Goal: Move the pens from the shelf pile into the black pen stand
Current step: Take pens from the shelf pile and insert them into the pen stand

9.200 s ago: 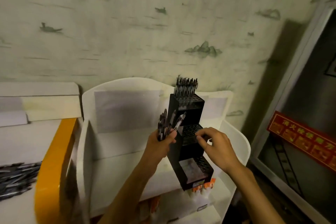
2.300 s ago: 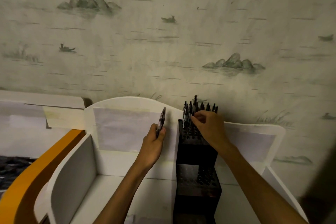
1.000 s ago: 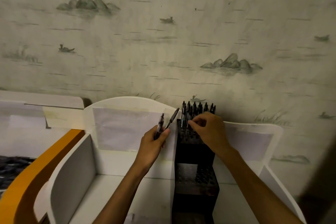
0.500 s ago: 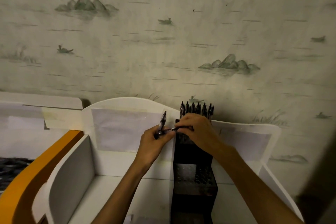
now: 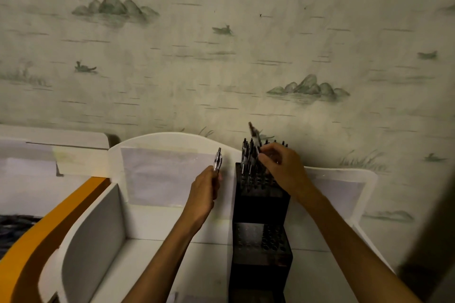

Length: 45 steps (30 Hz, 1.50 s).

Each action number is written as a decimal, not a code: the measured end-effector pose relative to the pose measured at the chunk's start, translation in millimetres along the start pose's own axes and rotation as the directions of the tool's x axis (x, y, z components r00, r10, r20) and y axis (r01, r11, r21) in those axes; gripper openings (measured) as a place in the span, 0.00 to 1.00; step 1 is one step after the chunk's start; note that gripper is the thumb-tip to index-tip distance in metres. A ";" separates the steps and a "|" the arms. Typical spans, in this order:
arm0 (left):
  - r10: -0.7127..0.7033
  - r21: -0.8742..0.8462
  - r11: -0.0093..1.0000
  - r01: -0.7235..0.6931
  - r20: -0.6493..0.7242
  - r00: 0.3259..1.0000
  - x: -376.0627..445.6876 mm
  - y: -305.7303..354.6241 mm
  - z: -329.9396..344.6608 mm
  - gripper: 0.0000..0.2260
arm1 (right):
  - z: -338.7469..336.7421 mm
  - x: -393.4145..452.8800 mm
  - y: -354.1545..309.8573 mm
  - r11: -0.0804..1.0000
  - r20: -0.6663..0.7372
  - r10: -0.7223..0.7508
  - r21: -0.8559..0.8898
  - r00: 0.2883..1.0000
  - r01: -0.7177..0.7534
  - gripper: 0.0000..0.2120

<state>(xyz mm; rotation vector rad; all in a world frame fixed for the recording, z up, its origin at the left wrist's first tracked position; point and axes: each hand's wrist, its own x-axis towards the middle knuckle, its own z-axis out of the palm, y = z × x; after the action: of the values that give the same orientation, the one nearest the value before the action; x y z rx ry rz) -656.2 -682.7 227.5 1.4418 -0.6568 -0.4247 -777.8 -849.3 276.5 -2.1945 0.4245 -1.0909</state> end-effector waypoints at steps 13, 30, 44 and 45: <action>0.104 0.166 0.980 -0.107 0.026 0.994 2.9 -7.7 -2.9 0.14 | -4.2 14.2 8.4 0.998 -0.263 0.067 0.033 0.963 -0.060 0.05; 0.168 0.063 0.983 -0.172 0.059 0.984 -5.8 -2.7 -7.8 0.10 | 11.1 5.4 23.4 0.985 -0.147 0.063 -0.149 0.987 -0.085 0.07; 0.204 0.042 0.977 -0.208 0.078 0.976 -10.9 -0.1 -4.4 0.10 | 17.4 -3.3 31.1 0.943 -0.068 0.181 -0.270 0.981 -0.193 0.06; 0.204 0.044 0.977 -0.208 0.079 0.976 -10.9 -0.3 -4.7 0.10 | 18.1 -5.4 31.1 0.941 -0.055 0.179 -0.284 0.982 -0.187 0.06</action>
<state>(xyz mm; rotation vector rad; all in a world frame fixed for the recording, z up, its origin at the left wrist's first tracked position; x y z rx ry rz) -661.4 -672.3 225.5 1.3947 -0.8745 -0.3013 -766.7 -862.2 244.4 -2.3335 0.8289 -1.0104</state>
